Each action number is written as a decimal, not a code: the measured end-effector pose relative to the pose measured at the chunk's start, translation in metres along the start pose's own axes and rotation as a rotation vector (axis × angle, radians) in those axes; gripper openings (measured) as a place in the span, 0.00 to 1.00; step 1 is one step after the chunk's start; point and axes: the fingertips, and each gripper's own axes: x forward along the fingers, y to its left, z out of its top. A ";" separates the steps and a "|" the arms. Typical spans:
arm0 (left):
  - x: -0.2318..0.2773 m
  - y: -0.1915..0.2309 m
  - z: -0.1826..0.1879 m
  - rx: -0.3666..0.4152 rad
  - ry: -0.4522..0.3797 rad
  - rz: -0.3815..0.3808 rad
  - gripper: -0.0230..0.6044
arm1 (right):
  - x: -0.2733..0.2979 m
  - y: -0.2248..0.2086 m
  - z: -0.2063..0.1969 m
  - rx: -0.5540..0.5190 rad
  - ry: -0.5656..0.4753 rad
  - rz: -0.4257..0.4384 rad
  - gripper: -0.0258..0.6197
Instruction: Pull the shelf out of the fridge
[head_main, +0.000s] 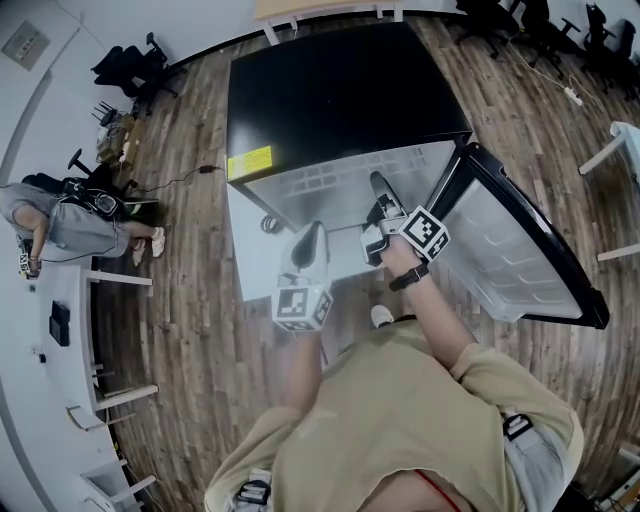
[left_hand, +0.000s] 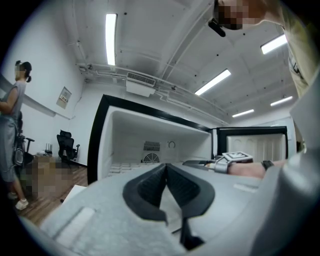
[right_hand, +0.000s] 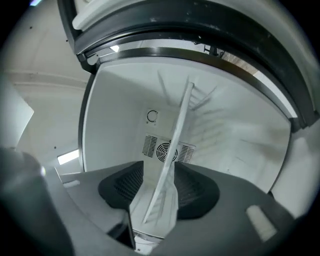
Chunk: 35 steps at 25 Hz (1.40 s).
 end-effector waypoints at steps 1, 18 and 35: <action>0.002 0.001 0.000 0.001 0.001 0.001 0.04 | 0.004 -0.002 0.002 0.024 -0.009 0.000 0.33; -0.001 0.024 -0.004 -0.004 0.047 0.041 0.04 | 0.072 -0.020 0.021 0.254 -0.094 0.052 0.27; -0.027 0.033 -0.013 -0.006 0.058 0.063 0.04 | 0.077 -0.026 0.022 0.151 -0.129 0.008 0.08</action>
